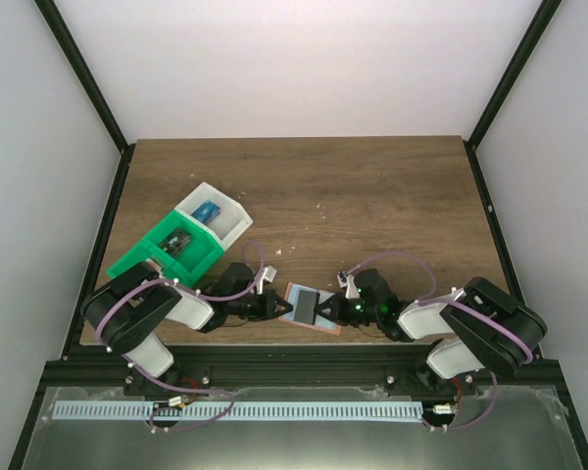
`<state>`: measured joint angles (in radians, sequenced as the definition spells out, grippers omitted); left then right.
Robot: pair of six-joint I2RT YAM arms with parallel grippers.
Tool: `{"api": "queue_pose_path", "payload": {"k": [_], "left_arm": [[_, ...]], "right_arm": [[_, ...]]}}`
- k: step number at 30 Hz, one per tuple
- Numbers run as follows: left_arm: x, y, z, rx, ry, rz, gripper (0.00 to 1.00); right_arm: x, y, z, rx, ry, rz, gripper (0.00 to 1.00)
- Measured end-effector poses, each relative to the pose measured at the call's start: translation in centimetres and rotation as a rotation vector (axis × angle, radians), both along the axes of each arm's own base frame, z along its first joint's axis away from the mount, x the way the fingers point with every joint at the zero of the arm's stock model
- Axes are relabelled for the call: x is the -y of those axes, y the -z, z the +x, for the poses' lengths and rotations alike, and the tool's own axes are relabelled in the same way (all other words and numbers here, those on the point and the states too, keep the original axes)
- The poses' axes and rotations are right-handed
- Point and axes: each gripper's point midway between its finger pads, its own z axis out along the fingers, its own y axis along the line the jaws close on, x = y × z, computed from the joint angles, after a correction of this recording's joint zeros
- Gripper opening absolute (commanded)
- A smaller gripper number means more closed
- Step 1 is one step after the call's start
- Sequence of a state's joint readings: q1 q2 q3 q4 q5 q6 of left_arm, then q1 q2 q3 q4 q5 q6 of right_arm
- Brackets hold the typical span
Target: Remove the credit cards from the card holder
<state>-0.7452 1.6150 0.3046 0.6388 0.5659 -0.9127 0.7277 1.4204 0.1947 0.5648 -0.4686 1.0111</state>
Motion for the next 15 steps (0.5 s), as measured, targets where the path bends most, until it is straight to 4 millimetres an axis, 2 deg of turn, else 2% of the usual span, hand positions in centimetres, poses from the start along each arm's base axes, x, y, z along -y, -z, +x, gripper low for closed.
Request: {"api": "queue_pose_path", "payload": {"k": [10, 15], "left_arm": [[0.3, 0.1, 0.1, 0.003, 0.006, -0.016, 0.00], [0.3, 0.1, 0.1, 0.005, 0.005, -0.027, 0.00]], "right_arm": [[0.3, -1.0, 0.1, 0.023, 0.014, 0.019, 0.00], [0.7, -1.2, 0.3, 0.028, 0.026, 0.020, 0.04]]}}
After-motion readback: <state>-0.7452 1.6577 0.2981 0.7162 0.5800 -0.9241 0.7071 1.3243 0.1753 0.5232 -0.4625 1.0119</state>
